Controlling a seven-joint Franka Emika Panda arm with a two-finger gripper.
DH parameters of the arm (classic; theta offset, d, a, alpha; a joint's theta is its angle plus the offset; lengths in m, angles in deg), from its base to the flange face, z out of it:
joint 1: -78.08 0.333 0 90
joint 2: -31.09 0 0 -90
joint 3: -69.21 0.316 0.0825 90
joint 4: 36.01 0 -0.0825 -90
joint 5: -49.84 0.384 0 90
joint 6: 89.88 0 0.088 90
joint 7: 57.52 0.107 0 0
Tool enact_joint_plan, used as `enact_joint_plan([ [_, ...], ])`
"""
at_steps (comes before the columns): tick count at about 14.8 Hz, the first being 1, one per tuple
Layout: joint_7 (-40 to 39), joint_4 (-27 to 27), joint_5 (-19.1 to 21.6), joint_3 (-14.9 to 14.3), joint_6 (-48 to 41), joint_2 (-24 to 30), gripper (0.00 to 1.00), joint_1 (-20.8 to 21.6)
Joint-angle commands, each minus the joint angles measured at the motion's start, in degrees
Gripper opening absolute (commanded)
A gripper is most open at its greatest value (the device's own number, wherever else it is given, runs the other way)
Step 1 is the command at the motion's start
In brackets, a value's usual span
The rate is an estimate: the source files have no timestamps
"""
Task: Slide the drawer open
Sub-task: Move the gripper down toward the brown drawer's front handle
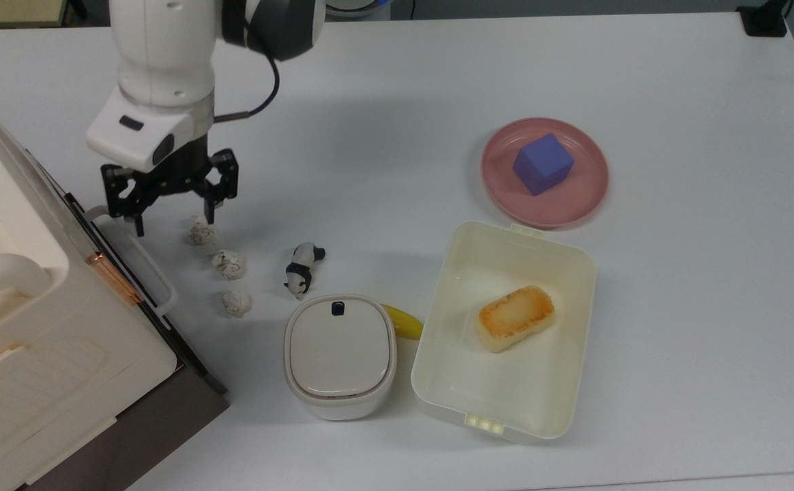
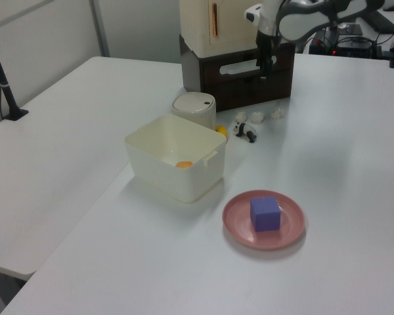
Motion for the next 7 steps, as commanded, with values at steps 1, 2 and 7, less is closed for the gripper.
enact_joint_plan([
  [1, -0.4, 4.6, -0.6, -2.0, 1.4, -2.8, 0.81, 0.6],
  [2, -0.5, 4.8, -0.7, -2.0, 1.6, -3.0, 0.80, 0.6],
  [7, -0.7, 4.8, -1.4, -2.4, 4.8, -4.3, 0.68, 0.1],
])
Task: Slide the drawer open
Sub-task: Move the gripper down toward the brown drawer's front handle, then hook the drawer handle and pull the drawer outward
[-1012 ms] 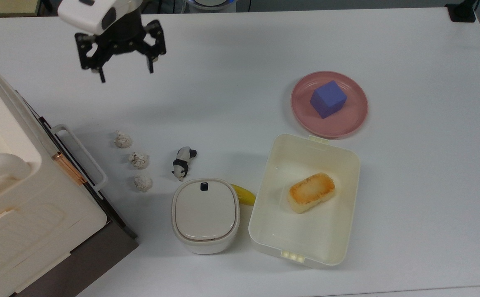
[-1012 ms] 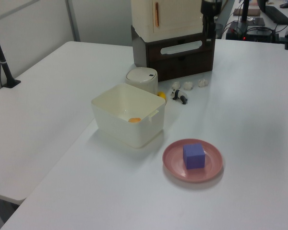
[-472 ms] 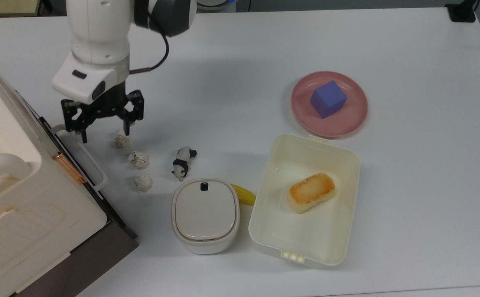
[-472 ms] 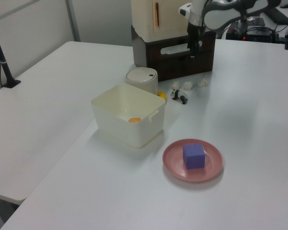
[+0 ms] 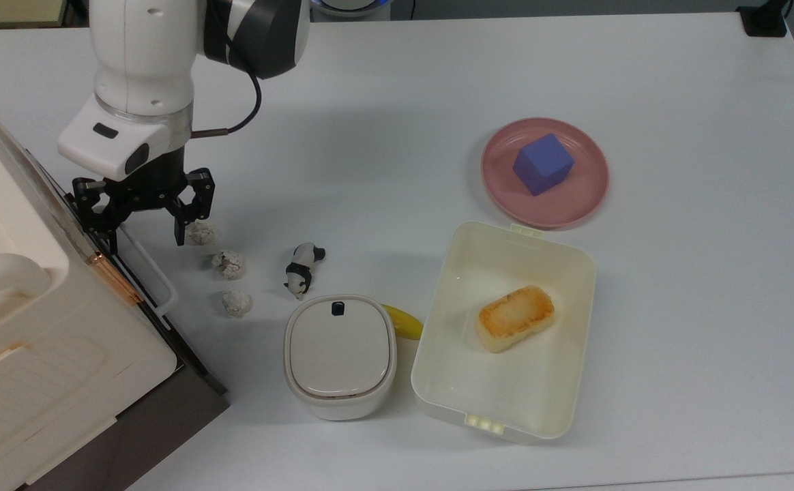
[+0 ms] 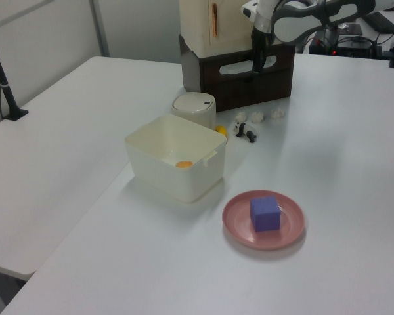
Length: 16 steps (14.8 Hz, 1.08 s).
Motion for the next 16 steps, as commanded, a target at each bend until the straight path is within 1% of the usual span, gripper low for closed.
enact_joint_plan([
  [1, -0.7, 0.7, -2.7, -0.7, 1.3, -1.2, 0.60, 0.2],
  [3, -0.6, 0.2, -4.4, -0.6, 1.3, -1.2, 0.48, 0.5],
  [5, -0.4, -0.6, -4.3, -0.2, 1.0, -1.1, 0.38, 1.0],
  [6, -0.3, -0.8, -4.1, 0.0, 0.6, -1.0, 0.35, 1.1],
  [10, 4.0, -2.3, -3.8, 0.3, -2.5, 0.5, 0.32, 3.7],
  [14, 5.2, -2.3, -3.4, 1.0, -12.9, 4.7, 0.32, 7.5],
  [16, 5.3, -3.2, -2.9, 1.6, -16.6, 6.2, 0.32, 9.4],
])
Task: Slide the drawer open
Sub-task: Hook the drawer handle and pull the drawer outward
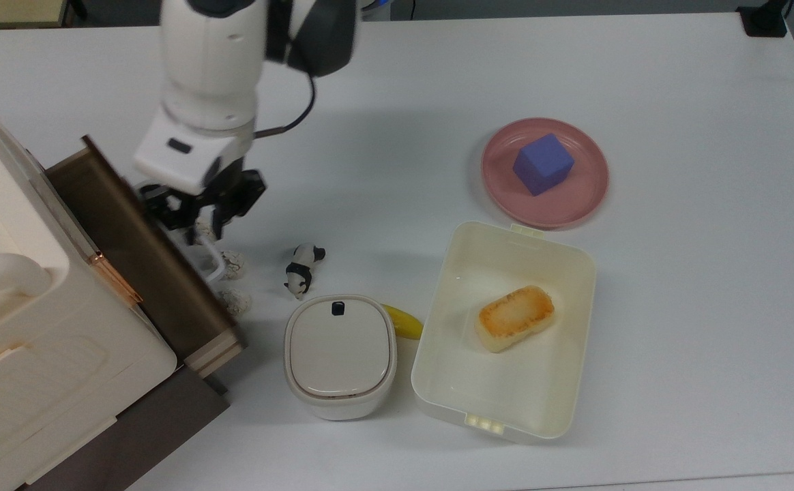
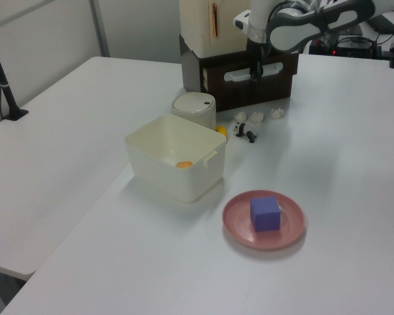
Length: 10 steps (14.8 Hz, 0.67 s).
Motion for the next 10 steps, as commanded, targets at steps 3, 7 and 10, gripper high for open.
enact_joint_plan([
  [3, 4.8, -5.7, 0.8, 1.2, -8.7, 7.3, 0.32, 7.1],
  [7, 9.8, -6.2, 1.4, 5.2, -14.0, 11.8, 0.44, 6.8],
  [10, 27.9, -6.4, 8.5, 9.5, -18.6, 17.1, 1.00, 2.5],
])
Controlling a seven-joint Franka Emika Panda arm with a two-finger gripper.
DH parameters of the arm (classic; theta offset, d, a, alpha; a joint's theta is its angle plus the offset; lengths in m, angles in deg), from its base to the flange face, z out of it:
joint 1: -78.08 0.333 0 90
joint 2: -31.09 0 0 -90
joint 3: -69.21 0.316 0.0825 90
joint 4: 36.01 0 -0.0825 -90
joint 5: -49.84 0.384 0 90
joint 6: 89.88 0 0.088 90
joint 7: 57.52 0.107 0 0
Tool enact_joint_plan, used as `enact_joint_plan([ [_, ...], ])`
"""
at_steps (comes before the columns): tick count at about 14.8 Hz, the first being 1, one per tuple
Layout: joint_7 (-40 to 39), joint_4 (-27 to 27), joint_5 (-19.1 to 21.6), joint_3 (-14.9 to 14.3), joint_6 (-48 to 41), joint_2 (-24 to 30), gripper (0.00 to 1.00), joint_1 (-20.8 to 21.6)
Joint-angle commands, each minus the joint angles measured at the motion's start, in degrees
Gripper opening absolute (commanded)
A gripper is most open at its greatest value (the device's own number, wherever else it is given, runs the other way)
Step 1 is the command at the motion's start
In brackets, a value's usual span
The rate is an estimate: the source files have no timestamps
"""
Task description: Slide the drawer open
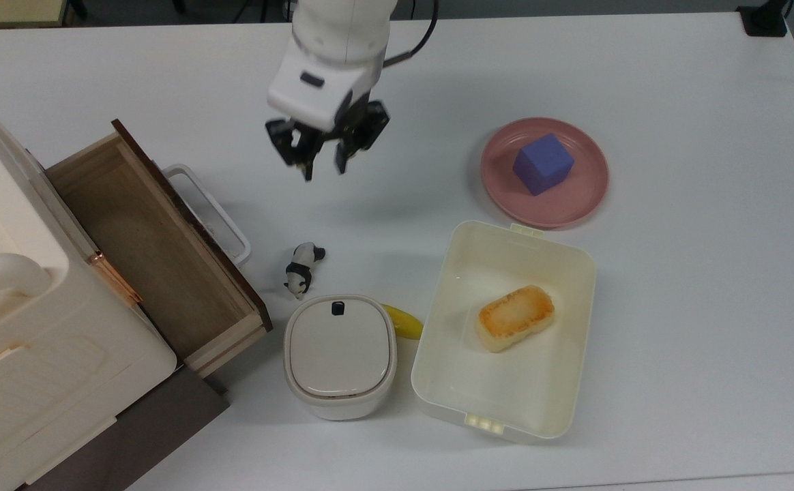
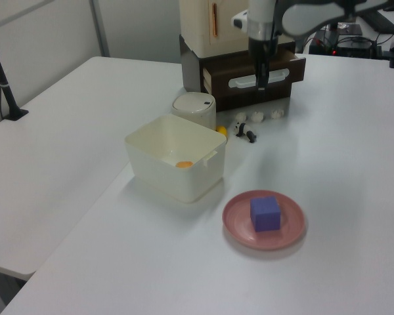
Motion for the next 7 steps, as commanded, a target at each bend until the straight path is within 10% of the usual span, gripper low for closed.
enact_joint_plan([
  [1, 16.6, -3.4, 4.7, 6.5, -5.5, 8.1, 1.00, -5.8],
  [3, 20.6, -3.4, 4.7, 10.6, -10.3, 9.5, 1.00, -10.7],
  [7, 21.0, -3.4, 4.7, 10.1, -10.8, 9.7, 1.00, -12.1],
])
